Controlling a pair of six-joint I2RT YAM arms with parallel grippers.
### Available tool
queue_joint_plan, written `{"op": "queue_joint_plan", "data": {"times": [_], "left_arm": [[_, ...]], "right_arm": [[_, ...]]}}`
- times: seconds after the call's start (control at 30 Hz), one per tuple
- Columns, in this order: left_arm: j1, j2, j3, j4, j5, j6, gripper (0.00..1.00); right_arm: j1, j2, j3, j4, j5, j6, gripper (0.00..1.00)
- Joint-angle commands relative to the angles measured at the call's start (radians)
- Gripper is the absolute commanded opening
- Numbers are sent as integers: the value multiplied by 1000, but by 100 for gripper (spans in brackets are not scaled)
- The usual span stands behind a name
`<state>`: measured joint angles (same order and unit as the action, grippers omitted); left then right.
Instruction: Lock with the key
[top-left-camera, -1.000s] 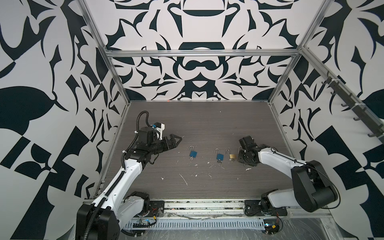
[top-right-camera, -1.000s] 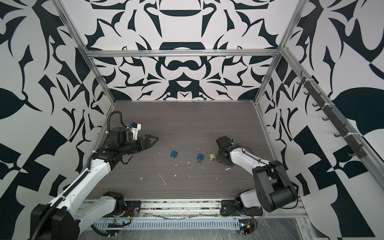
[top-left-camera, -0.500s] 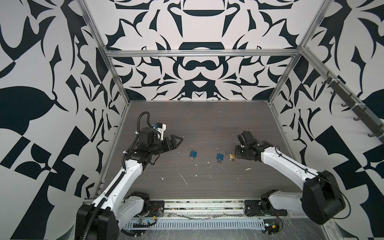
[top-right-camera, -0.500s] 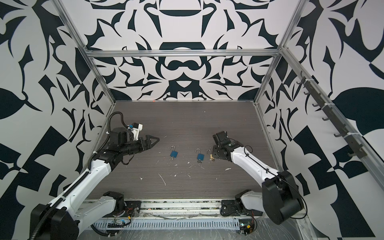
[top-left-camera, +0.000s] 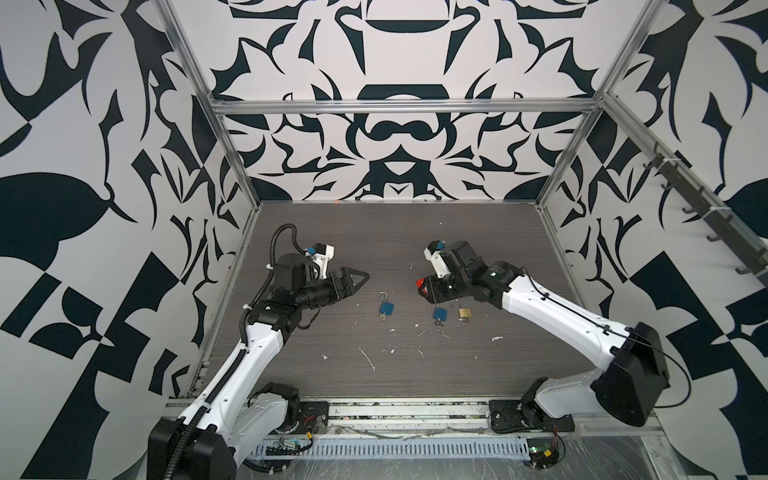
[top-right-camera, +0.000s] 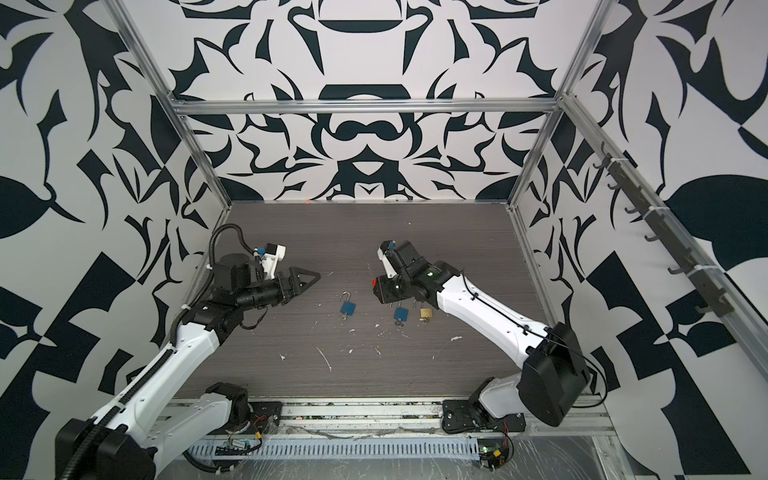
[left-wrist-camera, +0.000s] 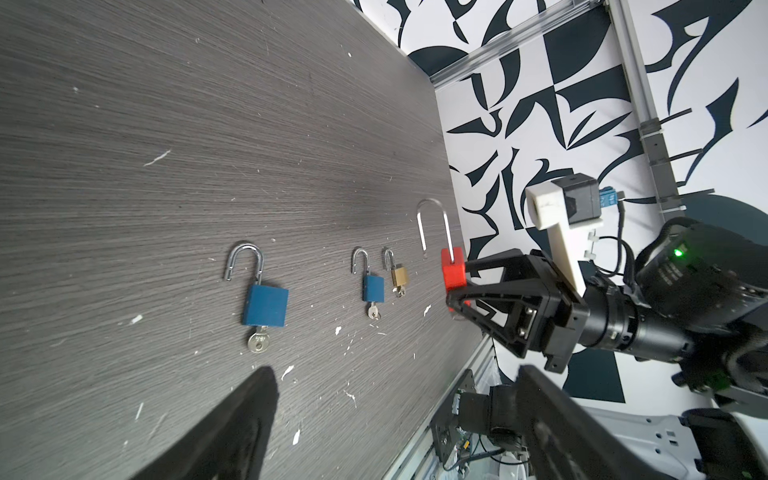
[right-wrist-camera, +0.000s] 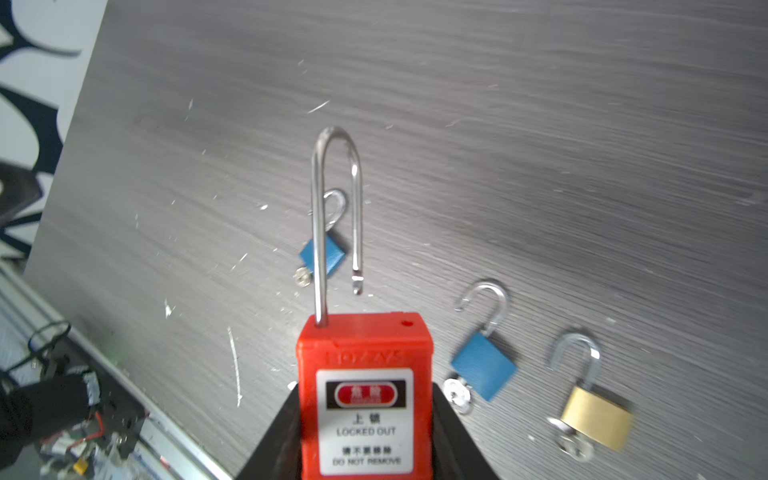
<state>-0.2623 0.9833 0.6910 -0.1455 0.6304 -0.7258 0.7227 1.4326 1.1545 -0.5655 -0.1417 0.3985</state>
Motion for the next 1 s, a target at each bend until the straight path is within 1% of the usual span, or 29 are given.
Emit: {"op": "queue_joint_plan", "data": {"times": [0.0, 0.07, 0.23, 0.4, 0.5, 0.6, 0.63, 0.67, 0.97], "left_arm": [[-3, -22, 17, -5, 29, -21, 93], [-3, -43, 0, -7, 16, -32, 93], [-3, -46, -37, 14, 31, -78, 92], [-3, -32, -54, 25, 47, -98, 89], [-3, -20, -64, 28, 50, -96, 86], [-3, -3, -97, 70, 50, -117, 86], [-3, 5, -110, 91, 56, -130, 82], [-3, 12, -119, 108, 59, -139, 81], [-5, 68, -161, 193, 74, -180, 79]], "right_arm": [[53, 32, 91, -27, 7, -51, 0], [76, 63, 115, -32, -2, -70, 0], [119, 131, 153, 16, -55, -94, 0], [148, 194, 197, 25, -57, -95, 0], [157, 207, 198, 56, -66, -85, 0], [170, 214, 203, 71, -60, -81, 0], [174, 213, 205, 72, -59, -79, 0], [177, 213, 205, 74, -56, -79, 0], [229, 243, 222, 84, -72, -101, 0]]}}
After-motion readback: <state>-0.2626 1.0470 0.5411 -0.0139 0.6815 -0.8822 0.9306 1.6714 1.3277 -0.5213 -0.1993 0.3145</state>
